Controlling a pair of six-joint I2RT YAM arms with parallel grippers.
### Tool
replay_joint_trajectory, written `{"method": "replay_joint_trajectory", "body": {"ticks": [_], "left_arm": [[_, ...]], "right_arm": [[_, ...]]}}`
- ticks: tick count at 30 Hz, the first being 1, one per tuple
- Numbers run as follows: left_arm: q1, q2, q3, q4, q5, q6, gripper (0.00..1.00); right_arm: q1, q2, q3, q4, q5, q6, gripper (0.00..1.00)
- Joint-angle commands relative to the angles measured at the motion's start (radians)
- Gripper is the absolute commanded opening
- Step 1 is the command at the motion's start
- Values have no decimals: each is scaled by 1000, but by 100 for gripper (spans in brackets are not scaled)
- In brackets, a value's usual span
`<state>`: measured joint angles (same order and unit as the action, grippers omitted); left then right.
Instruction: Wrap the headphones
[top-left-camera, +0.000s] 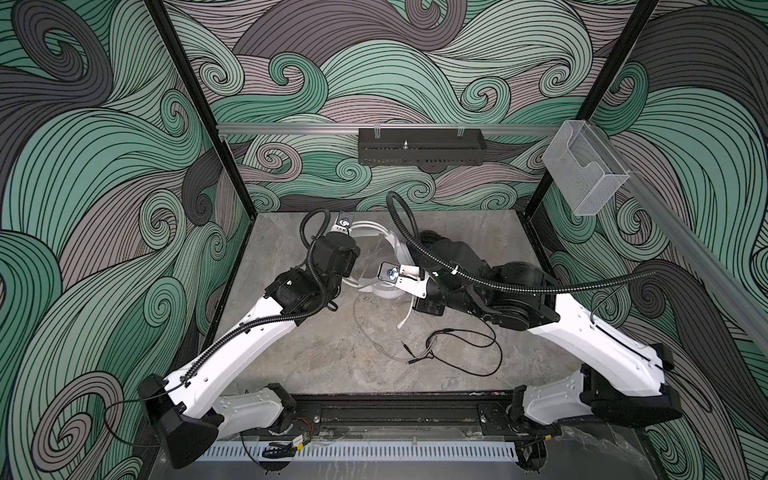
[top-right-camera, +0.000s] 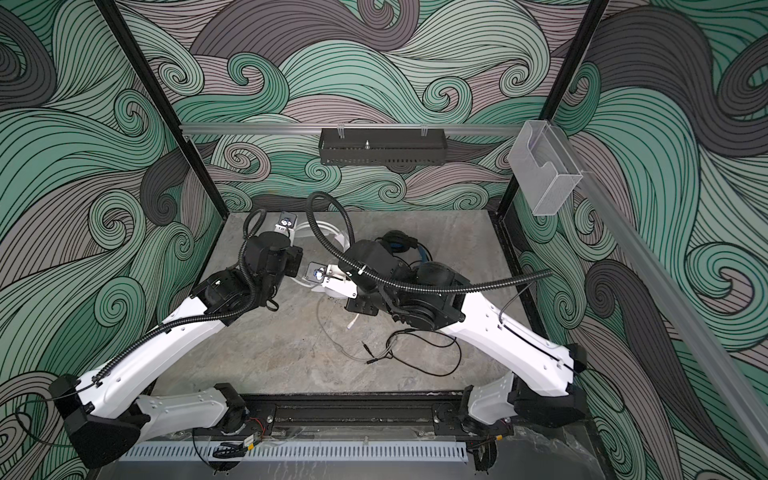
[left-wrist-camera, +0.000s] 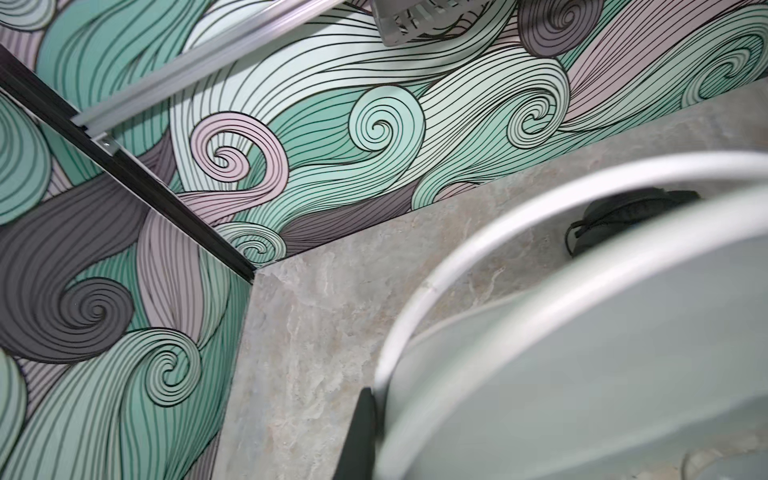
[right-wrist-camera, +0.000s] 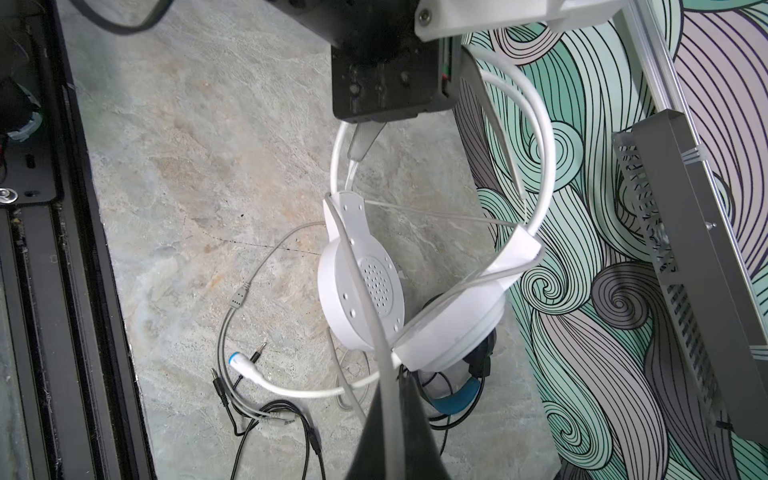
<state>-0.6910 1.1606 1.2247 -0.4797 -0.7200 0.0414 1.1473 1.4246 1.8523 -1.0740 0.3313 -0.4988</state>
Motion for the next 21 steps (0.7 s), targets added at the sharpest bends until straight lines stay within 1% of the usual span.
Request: {"method": "replay_joint_trajectory", "body": {"ticks": [1, 4, 6, 8, 10, 15, 18, 21], "left_arm": [[-2, -35, 2, 90, -101, 36, 0], [-2, -36, 10, 90, -87, -8, 0], [-3, -25, 30, 66, -74, -59, 0], [-4, -16, 46, 56, -78, -102, 0], [-4, -7, 62, 56, -107, -131, 0], [-4, 28, 81, 110, -160, -140, 0], [-2, 66, 106, 147, -202, -145, 0], [-2, 101, 140, 174, -230, -127, 0]], "right_arm": [[5, -8, 63, -25, -29, 15, 0], [5, 7, 93, -20, -89, 84, 0], [9, 14, 88, 11, -160, 153, 0], [12, 19, 76, 48, -207, 216, 0], [13, 20, 61, 79, -259, 276, 0], [14, 20, 39, 105, -355, 378, 0], [14, 11, 10, 115, -383, 427, 0], [12, -7, -18, 115, -359, 434, 0]]}}
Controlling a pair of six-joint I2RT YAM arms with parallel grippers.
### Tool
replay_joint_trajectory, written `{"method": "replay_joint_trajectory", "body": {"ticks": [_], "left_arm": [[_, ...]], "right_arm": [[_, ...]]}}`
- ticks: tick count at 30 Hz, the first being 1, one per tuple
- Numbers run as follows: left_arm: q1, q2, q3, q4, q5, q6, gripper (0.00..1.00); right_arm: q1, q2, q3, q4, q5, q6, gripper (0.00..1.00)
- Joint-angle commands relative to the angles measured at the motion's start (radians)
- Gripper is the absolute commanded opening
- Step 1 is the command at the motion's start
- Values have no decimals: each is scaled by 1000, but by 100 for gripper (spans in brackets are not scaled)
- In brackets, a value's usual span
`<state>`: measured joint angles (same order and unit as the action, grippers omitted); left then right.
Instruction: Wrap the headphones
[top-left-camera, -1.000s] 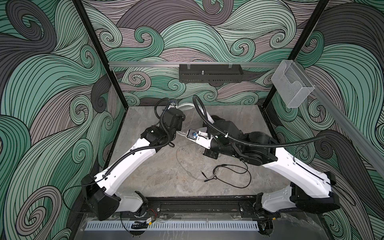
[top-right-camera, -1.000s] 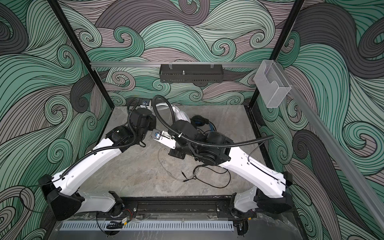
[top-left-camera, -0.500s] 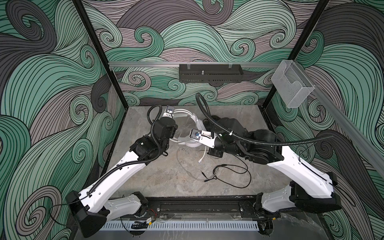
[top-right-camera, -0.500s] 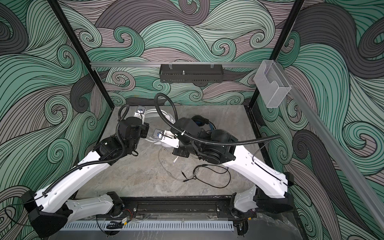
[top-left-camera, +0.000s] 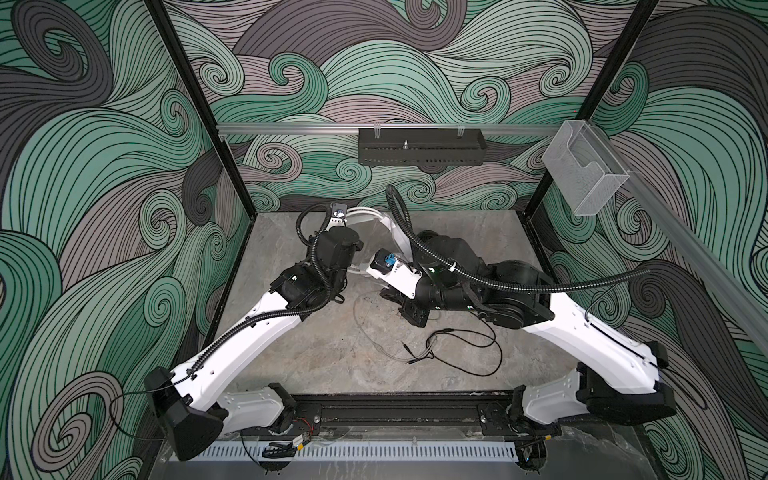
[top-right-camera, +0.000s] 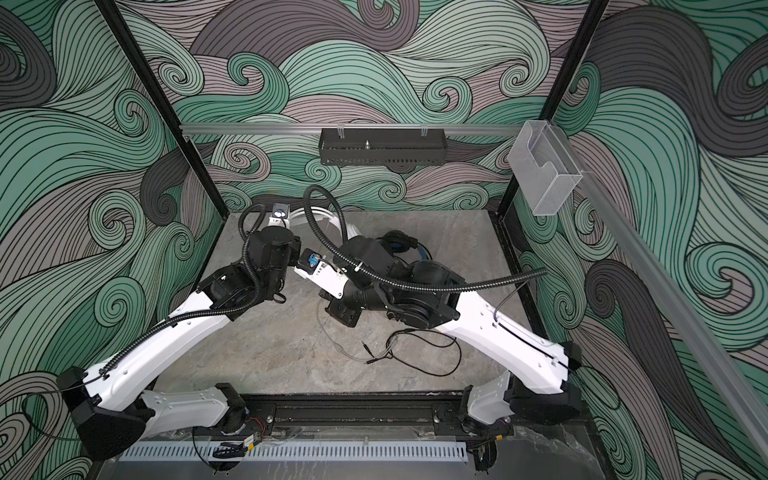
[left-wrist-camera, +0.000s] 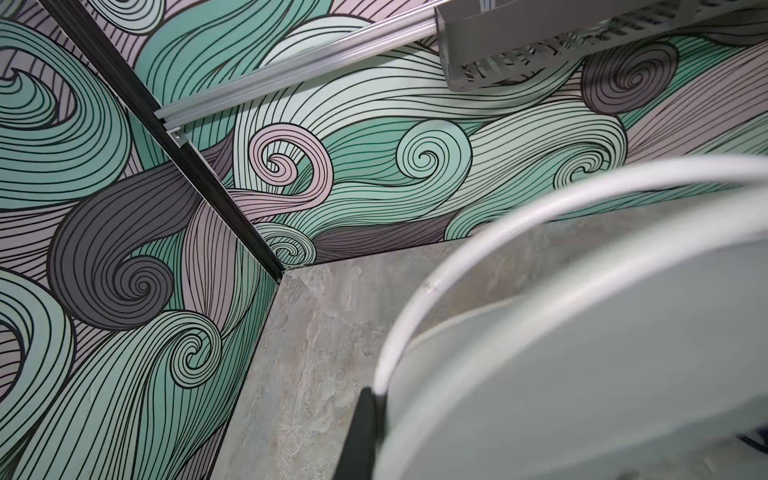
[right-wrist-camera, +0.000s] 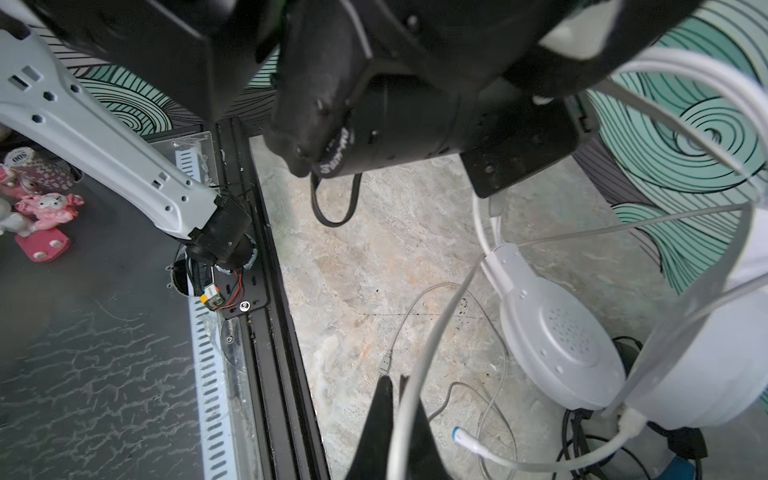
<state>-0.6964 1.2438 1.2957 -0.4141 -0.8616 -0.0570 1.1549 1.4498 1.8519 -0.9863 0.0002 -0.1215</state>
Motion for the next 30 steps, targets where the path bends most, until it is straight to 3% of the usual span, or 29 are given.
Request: {"method": "replay_joint_trajectory", "body": {"ticks": [1, 7, 12, 17, 30], "left_arm": [[3, 25, 73, 120, -93, -13, 0], [3, 34, 57, 210, -96, 112, 0], [3, 5, 10, 235, -77, 252, 0], [1, -48, -55, 253, 120, 441, 0], [-25, -118, -46, -43, 464, 578, 0]], "right_arm": [[5, -39, -20, 25, -19, 58, 0], [-1, -73, -34, -11, 26, 68, 0], [-7, -84, 11, -115, 131, -16, 0], [-7, -59, 79, -201, 239, -168, 0], [-7, -8, 180, -185, 449, -422, 0]]}}
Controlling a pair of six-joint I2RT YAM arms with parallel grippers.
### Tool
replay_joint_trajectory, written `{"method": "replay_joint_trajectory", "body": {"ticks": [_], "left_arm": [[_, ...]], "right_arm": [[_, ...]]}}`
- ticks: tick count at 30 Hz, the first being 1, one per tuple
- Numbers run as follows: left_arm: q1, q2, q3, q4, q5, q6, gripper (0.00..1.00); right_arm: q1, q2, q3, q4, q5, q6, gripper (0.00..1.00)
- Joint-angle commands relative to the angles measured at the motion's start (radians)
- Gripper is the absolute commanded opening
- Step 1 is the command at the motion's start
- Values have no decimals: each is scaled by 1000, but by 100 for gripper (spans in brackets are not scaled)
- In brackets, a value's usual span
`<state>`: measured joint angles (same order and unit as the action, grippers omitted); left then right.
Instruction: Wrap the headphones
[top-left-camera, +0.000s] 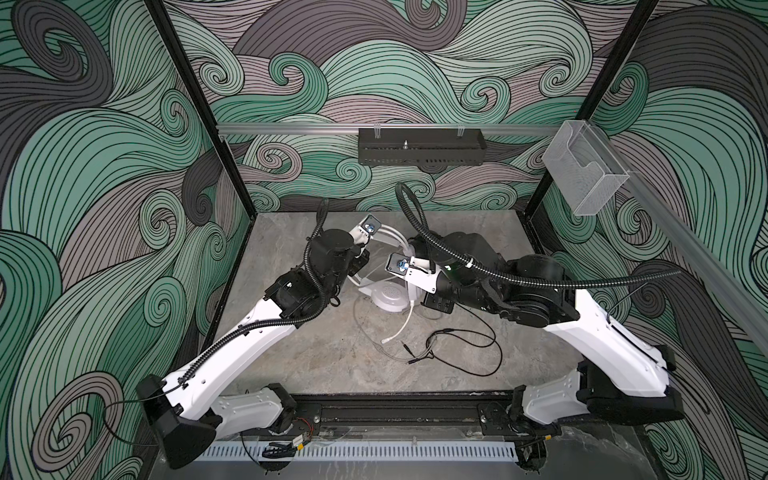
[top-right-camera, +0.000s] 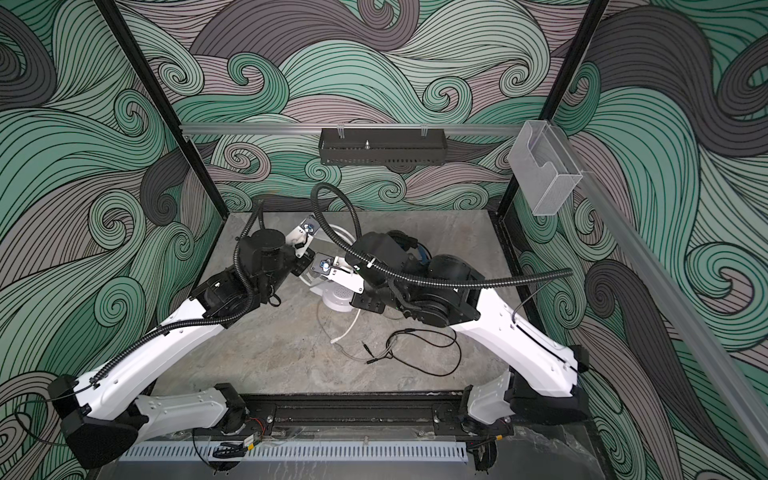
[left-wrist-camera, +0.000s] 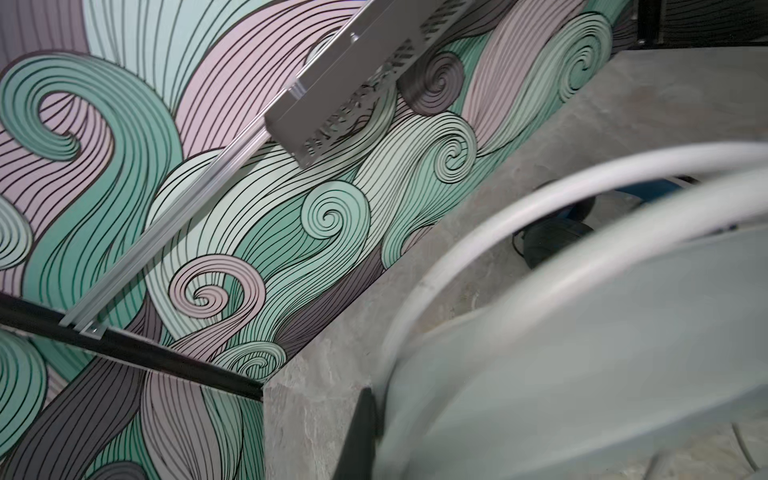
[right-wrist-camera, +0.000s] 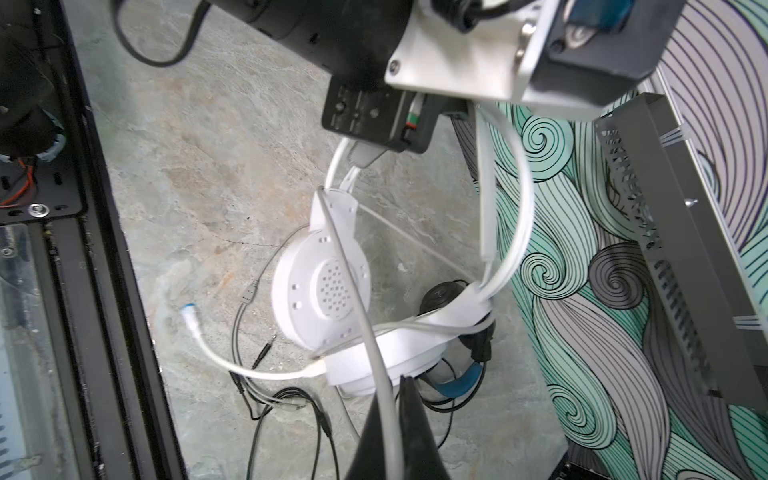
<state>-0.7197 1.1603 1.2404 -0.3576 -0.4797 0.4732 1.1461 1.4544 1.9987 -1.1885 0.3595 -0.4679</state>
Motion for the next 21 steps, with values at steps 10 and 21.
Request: {"method": "replay_joint_trajectory", "body": {"ticks": [10, 21], "left_arm": [[-1, -111, -2, -200, 175, -123, 0], [0, -162, 78, -262, 311, -330, 0]], "right_arm": [[-146, -61, -69, 159, 50, -20, 0], [-338, -181, -335, 437, -235, 102, 8]]}}
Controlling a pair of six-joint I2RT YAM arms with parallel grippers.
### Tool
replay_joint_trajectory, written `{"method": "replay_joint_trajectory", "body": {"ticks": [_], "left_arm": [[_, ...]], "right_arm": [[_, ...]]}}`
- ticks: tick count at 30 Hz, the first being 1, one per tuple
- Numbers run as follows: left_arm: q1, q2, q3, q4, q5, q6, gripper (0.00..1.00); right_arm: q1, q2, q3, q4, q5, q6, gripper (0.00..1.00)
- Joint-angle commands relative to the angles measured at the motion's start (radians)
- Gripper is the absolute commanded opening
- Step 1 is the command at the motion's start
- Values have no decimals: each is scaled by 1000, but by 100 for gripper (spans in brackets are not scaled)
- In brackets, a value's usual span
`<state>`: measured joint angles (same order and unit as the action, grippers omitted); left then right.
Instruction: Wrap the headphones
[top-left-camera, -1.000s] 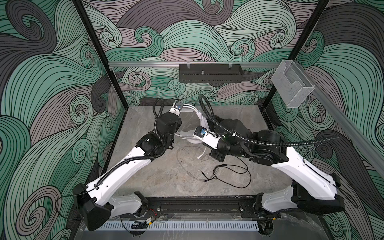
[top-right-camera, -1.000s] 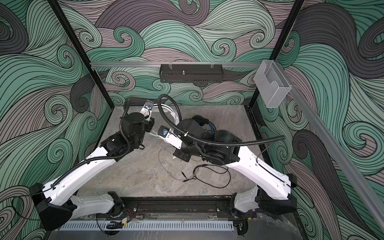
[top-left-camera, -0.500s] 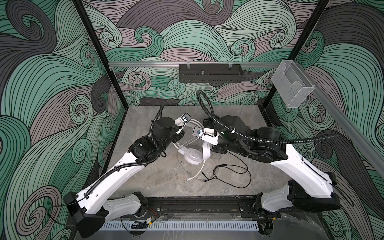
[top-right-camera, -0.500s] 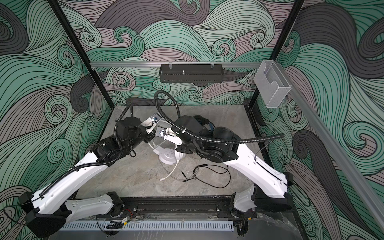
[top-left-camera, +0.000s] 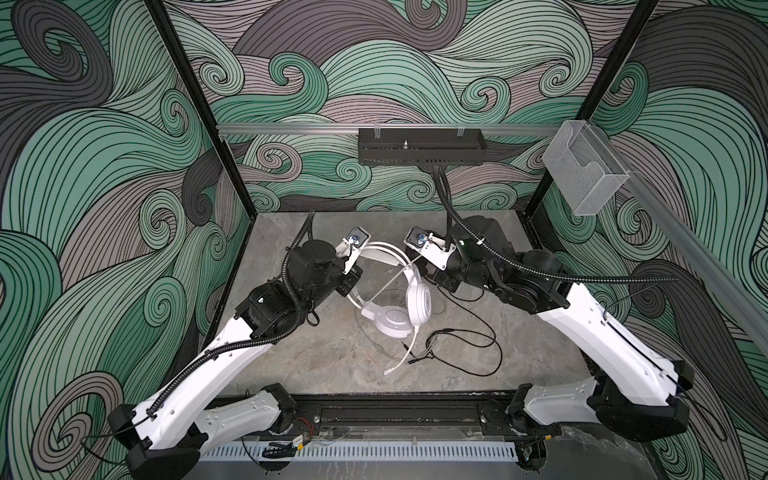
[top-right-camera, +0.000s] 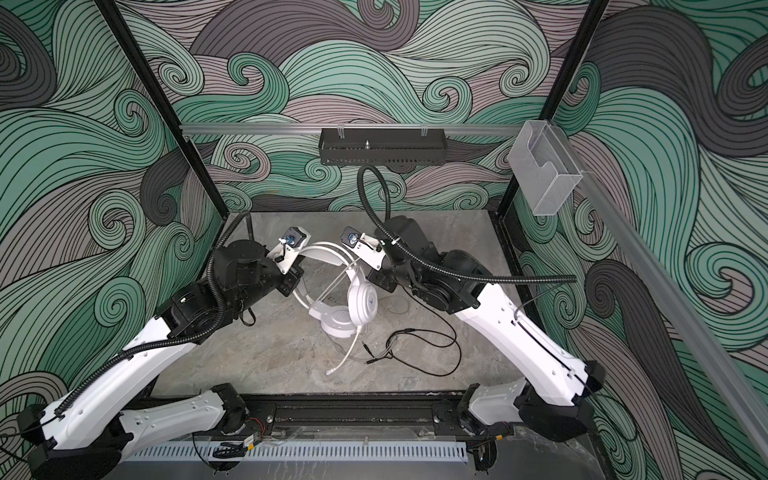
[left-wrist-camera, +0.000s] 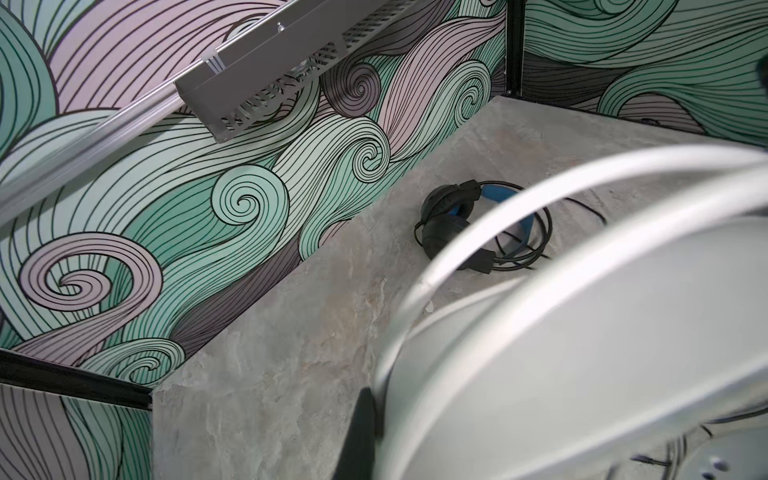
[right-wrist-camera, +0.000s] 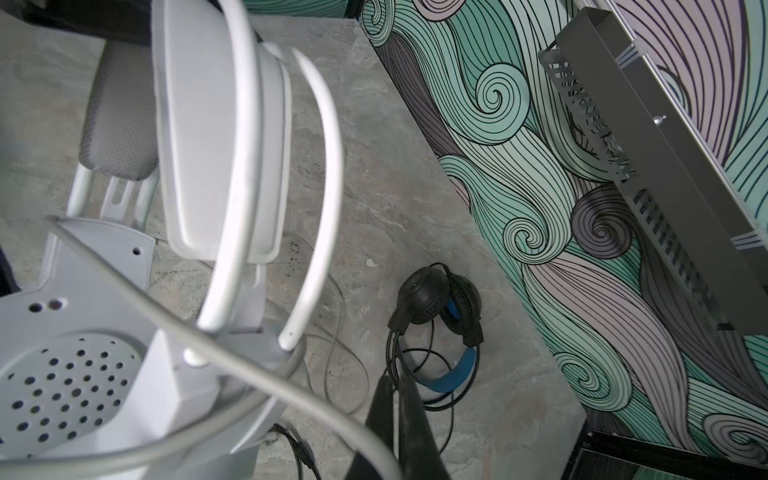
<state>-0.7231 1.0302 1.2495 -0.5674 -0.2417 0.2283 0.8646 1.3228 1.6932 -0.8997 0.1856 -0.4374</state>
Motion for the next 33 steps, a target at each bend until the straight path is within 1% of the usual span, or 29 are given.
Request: {"method": "replay_joint_trajectory", "body": {"ticks": [1, 7, 9, 11, 16, 18, 20, 22, 26, 28, 31, 33], "left_arm": [[4, -35, 79, -51, 88, -102, 0], [4, -33, 175, -67, 150, -177, 0], [4, -25, 209, -83, 153, -195, 0], [4, -13, 254, -106, 161, -208, 0], [4, 38, 391, -165, 170, -252, 0], [4, 62, 448, -181, 170, -271, 0], [4, 89, 506, -198, 159, -296, 0], [4, 121, 568, -223, 156, -311, 0], [4, 187, 703, -276, 137, -343, 0], [4, 230, 786, -322, 120, -354, 0], [5, 279, 890, -374, 113, -382, 0], [5, 300, 935, -393, 113, -398, 0]], "right_arm": [[-75, -61, -57, 190, -90, 87, 9], [-193, -103, -198, 417, -307, 196, 16], [-233, -114, -255, 523, -398, 258, 21], [-253, -115, -316, 639, -465, 316, 26], [-276, -66, -382, 802, -594, 447, 28], [-278, -49, -414, 873, -620, 505, 32], [-282, -28, -457, 978, -671, 580, 39], [-281, 5, -473, 1039, -711, 645, 41], [-280, 54, -525, 1139, -748, 724, 44], [-281, 74, -547, 1169, -759, 751, 43], [-279, 97, -576, 1204, -777, 779, 42], [-280, 109, -593, 1211, -781, 782, 42]]}}
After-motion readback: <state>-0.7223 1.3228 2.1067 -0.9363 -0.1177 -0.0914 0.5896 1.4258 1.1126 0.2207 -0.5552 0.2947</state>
